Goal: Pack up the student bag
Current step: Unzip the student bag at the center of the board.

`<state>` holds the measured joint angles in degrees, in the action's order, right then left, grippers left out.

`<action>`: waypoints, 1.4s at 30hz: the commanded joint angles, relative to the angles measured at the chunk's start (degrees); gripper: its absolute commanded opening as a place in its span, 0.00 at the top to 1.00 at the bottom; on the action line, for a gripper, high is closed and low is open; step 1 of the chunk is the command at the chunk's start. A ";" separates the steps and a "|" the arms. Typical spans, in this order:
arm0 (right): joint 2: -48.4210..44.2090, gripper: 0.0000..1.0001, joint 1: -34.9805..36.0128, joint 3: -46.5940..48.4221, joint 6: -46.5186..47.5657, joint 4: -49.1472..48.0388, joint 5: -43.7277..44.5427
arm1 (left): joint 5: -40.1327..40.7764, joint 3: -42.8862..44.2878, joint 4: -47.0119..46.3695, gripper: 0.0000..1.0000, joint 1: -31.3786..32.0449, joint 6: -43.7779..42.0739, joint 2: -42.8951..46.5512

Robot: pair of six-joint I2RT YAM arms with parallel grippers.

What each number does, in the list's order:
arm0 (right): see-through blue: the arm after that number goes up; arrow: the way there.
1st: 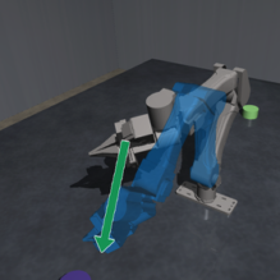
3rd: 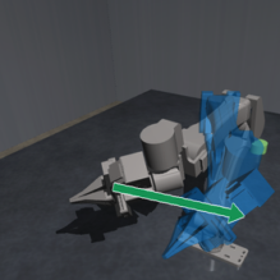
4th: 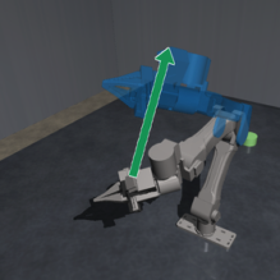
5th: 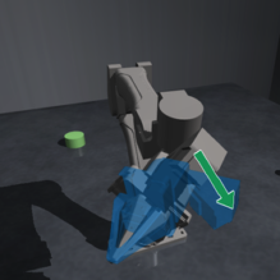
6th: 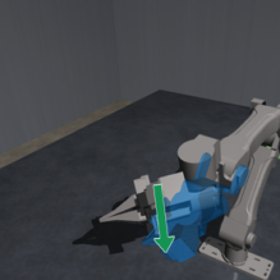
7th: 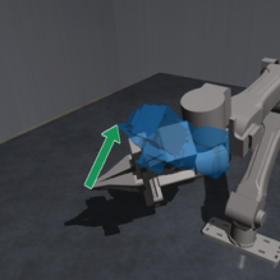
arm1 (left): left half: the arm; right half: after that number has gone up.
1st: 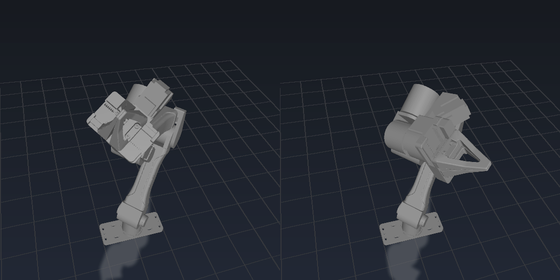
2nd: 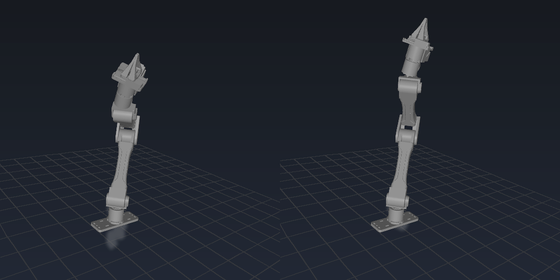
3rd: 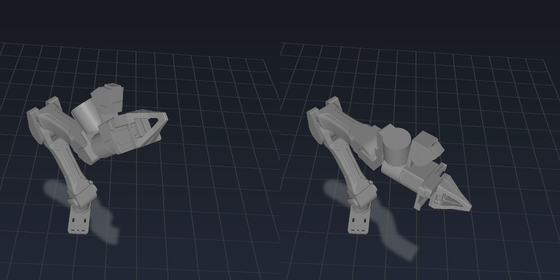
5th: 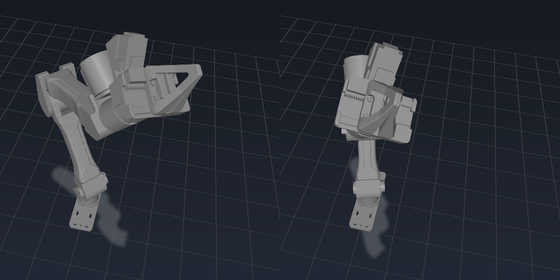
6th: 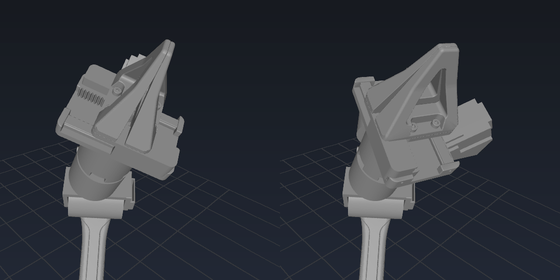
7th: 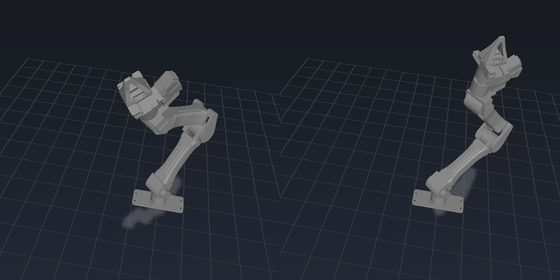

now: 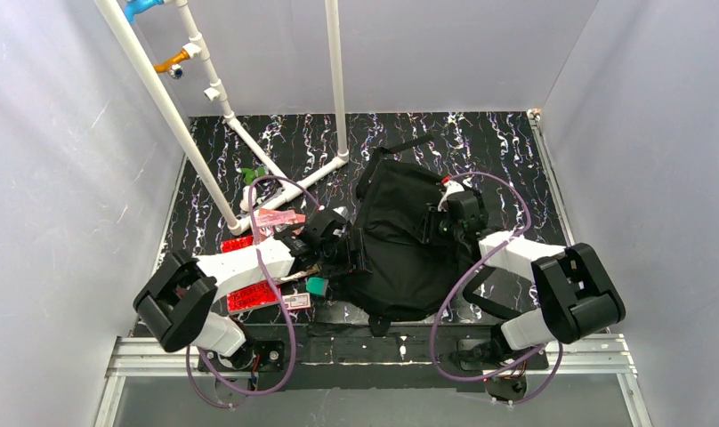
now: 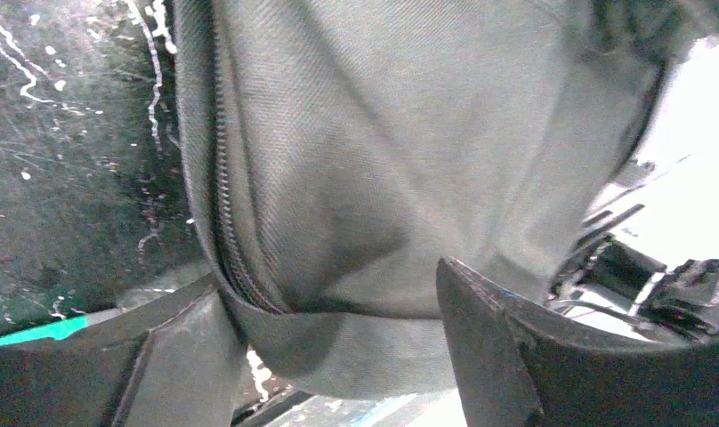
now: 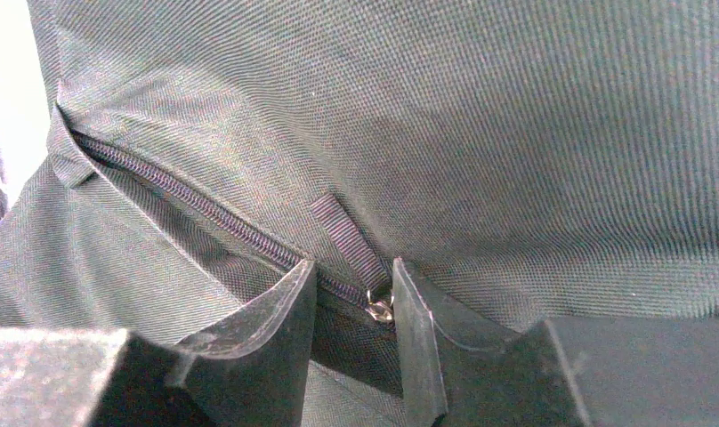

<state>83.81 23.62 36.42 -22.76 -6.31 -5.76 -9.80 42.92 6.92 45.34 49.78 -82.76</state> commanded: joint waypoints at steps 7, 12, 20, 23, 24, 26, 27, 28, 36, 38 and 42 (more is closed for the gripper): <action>-3.06 0.53 0.95 -11.13 1.22 -13.83 9.95 | 1.23 9.06 3.19 0.12 0.57 -5.68 13.04; -7.10 0.49 0.91 -11.69 -1.20 -11.77 10.99 | -0.97 20.07 1.79 0.15 0.56 -3.68 2.34; -13.46 0.47 0.91 -12.82 -8.58 -7.40 8.57 | 4.72 34.14 0.16 0.21 0.56 -1.67 -19.58; -16.35 0.52 0.91 -14.25 -9.40 -6.37 9.64 | 4.87 38.25 0.07 0.36 0.46 -4.79 -26.43; -17.11 0.54 0.91 -14.84 -9.40 -6.39 9.54 | 4.74 39.45 0.76 0.41 0.41 -5.45 -28.26; -18.43 0.61 0.91 -16.03 -9.37 -6.72 9.04 | 4.20 40.06 1.81 0.52 0.40 -5.90 -30.81; -18.87 0.64 0.91 -16.60 -9.55 -6.89 9.06 | 3.79 39.11 1.38 0.60 0.44 -5.74 -31.36; -19.14 0.67 0.91 -17.13 -9.69 -7.02 9.07 | 3.12 37.35 0.21 0.69 0.44 -5.60 -31.43; -19.97 0.77 0.91 -18.59 -8.17 -7.14 5.67 | 0.99 23.09 -9.12 0.92 0.45 -1.63 -30.18; -19.22 0.76 0.91 -13.96 -4.92 -0.81 1.87 | 0.65 22.24 -9.20 0.97 0.43 -2.12 -30.43; -19.85 0.51 0.83 -6.78 -3.36 5.52 -0.22 | 0.81 20.35 -9.44 0.96 0.45 -3.01 -29.35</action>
<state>64.45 24.40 23.03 -29.54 -8.08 -1.04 -9.28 67.11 -7.90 45.30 48.56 -112.18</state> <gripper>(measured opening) 0.375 0.033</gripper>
